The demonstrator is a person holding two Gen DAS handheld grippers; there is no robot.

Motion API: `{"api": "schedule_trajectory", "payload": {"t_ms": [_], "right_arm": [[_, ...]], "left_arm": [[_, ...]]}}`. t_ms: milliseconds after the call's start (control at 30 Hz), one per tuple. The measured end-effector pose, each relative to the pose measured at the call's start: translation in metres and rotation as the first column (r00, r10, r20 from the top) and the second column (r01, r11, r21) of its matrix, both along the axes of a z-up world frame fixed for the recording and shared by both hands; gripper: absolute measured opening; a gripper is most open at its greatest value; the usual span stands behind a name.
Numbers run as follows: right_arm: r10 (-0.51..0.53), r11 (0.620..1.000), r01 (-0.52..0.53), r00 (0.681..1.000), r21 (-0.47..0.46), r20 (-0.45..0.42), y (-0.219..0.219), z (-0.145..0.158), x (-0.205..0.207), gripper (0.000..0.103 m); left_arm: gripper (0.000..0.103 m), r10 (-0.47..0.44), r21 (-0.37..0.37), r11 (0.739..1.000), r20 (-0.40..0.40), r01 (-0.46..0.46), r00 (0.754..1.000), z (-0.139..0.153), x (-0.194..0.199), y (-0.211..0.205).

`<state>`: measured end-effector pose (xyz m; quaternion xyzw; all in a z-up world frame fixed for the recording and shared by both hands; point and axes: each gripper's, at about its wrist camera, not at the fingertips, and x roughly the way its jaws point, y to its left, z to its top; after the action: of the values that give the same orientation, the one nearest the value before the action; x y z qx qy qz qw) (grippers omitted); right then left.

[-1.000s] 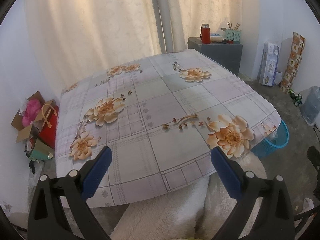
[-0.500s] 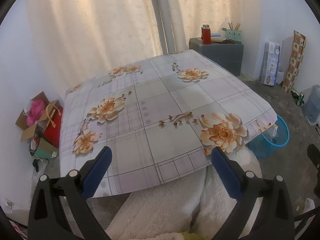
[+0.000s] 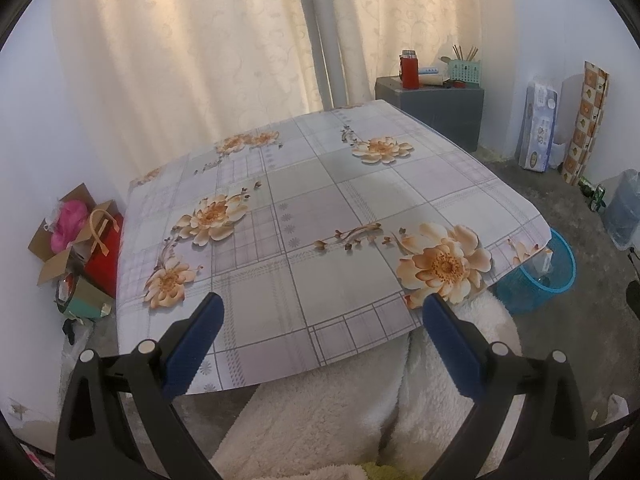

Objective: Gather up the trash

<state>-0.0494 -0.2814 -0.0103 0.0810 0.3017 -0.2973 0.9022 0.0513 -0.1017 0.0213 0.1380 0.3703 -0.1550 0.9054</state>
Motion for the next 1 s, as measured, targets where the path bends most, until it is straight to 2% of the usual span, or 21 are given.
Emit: {"api": "schedule_trajectory", "payload": {"t_ms": [367, 1000], "right_arm": [[0.012, 1.0, -0.012, 1.0, 0.001, -0.006, 0.004, -0.001, 0.004, 0.095], [0.033, 0.999, -0.033, 0.999, 0.001, -0.012, 0.009, 0.001, 0.014, 0.095]], "left_arm": [[0.097, -0.02, 0.011, 1.0, -0.003, 0.02, 1.0, -0.002, 0.007, 0.003], [0.097, 0.072, -0.043, 0.996, -0.03, -0.073, 0.997, -0.004, 0.019, 0.027]]}}
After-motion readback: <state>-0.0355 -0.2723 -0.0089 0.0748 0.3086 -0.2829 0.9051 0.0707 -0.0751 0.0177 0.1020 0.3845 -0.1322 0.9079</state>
